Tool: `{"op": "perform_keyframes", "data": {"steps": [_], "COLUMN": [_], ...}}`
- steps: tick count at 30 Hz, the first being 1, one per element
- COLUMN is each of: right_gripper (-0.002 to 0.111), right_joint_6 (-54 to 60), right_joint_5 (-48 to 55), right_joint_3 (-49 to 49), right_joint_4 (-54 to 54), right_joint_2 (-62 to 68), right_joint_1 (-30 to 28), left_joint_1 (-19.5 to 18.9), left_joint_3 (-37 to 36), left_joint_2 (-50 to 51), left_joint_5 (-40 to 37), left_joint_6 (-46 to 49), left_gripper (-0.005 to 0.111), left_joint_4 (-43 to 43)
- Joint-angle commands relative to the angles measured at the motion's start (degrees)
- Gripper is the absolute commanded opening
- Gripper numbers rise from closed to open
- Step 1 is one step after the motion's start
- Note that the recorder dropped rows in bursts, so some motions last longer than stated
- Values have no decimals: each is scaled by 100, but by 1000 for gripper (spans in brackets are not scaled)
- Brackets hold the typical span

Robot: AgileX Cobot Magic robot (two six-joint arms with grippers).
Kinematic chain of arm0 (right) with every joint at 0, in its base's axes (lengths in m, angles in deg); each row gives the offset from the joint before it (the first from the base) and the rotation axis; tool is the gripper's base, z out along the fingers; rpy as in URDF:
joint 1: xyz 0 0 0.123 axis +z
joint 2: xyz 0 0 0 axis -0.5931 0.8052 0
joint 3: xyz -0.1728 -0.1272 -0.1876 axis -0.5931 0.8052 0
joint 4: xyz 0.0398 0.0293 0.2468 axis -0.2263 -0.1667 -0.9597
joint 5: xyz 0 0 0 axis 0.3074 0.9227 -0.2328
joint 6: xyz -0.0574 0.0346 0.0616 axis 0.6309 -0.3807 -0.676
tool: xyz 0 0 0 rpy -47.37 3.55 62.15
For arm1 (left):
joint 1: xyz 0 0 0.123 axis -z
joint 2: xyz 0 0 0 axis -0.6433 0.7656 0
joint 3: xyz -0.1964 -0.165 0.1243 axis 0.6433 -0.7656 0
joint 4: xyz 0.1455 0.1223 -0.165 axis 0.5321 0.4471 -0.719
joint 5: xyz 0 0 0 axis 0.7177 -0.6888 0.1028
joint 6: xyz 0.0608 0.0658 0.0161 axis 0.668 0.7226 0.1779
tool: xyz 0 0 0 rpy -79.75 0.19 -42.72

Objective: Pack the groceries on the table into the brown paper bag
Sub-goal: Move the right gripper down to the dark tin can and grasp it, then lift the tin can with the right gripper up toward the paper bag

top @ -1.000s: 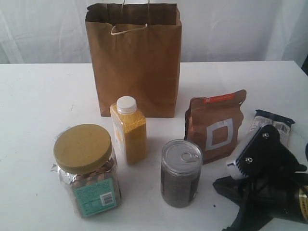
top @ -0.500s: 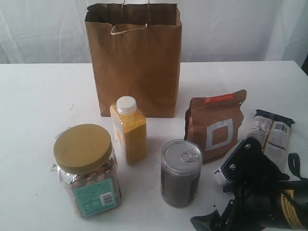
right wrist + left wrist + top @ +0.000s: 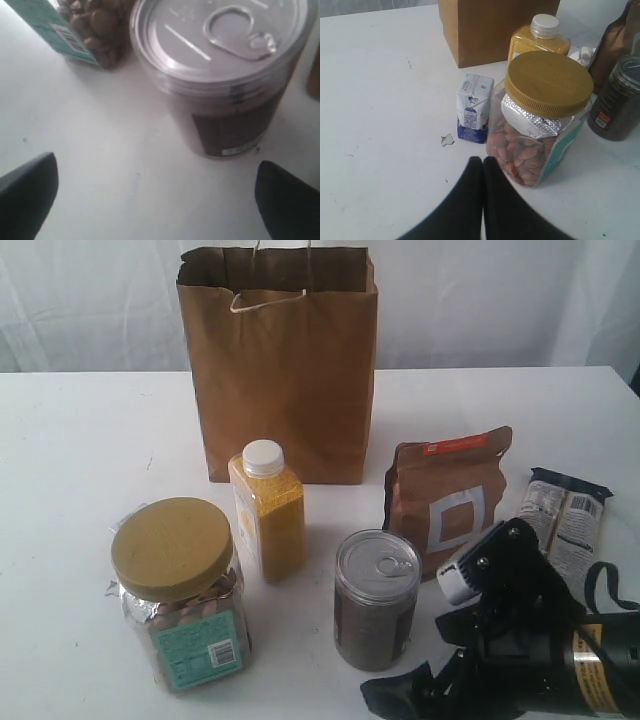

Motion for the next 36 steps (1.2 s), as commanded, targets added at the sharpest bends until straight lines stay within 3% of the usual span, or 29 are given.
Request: {"op": "perform_keyframes", "data": {"steps": [1,6,8,11,17,29,33,36], "right_gripper": [105,105,105,105,105,105,94,73], "right_joint_6": [1951,4722,5955,6971,6975,7207,7207,7099], "right_joint_5": [650,-172,-199,-433,-1963,-2842,-2791,-2842], "right_joint_3": [3,3,3,3,3,-404,-513,-513], "right_joint_4": [-676,-2908,-4271,-5613,-5150,-5610,-5732,-5722], "right_joint_2": [45,392,627,969,1653,3088,3287,3292], "right_joint_1": [6,6,6,6,6,6,6,6], "left_joint_1": [-26,-26,-26,-26,-26,-26,-26,-26], "left_joint_3": [-41,-41,-41,-41,-41,-41,-41,-41], "left_joint_2": [-27,-27,-27,-27,-27,-27,-27,-27], "left_joint_5": [-3,7,7,7,7,6,-6,-6], "left_joint_6": [-30,-30,-30,-30,-30,-51,-51,-51], "left_gripper": [0,0,0,0,0,0,0,0], "left_joint_4": [-42,-42,-42,-42,-42,-146,-170,-170]}}
